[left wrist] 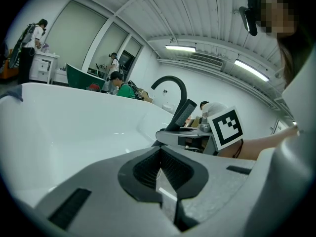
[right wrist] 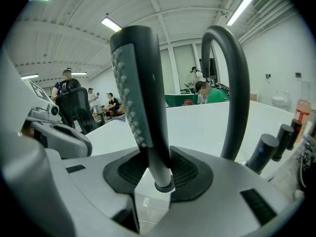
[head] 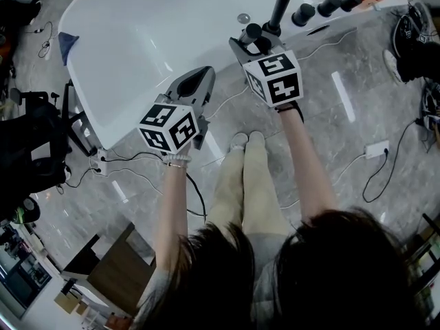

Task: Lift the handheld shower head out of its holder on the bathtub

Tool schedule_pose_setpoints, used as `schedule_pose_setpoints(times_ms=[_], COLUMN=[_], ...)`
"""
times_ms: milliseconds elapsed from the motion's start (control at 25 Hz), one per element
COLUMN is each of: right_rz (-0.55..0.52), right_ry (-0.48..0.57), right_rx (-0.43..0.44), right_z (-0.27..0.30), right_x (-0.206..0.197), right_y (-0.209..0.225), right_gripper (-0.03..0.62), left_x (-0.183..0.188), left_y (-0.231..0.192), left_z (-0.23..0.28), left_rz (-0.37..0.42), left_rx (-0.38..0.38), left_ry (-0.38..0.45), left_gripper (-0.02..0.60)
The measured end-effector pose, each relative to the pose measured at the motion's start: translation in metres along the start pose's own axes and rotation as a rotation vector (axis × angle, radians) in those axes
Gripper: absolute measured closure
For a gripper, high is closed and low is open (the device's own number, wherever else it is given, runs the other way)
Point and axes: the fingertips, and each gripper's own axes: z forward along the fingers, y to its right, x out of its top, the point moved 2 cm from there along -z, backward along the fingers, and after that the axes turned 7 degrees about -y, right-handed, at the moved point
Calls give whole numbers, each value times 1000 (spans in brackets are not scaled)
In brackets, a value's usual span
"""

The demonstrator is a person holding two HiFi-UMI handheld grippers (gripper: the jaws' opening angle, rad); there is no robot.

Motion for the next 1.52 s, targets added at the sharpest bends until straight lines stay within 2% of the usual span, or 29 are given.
schedule_pose_setpoints(times_ms=[920,1520], right_rz=[-51,-6], right_ry=[65,154], right_rx=[-9,-42], right_z=[-85,-167], right_x=[64,121], right_y=[-31,-60], right_gripper=[461,461], left_x=[66,106], left_y=[45,90], left_z=[-50,-106], left_rz=[45,95], left_rx=[-23,-45], left_ry=[79,119], left_gripper=[577,577])
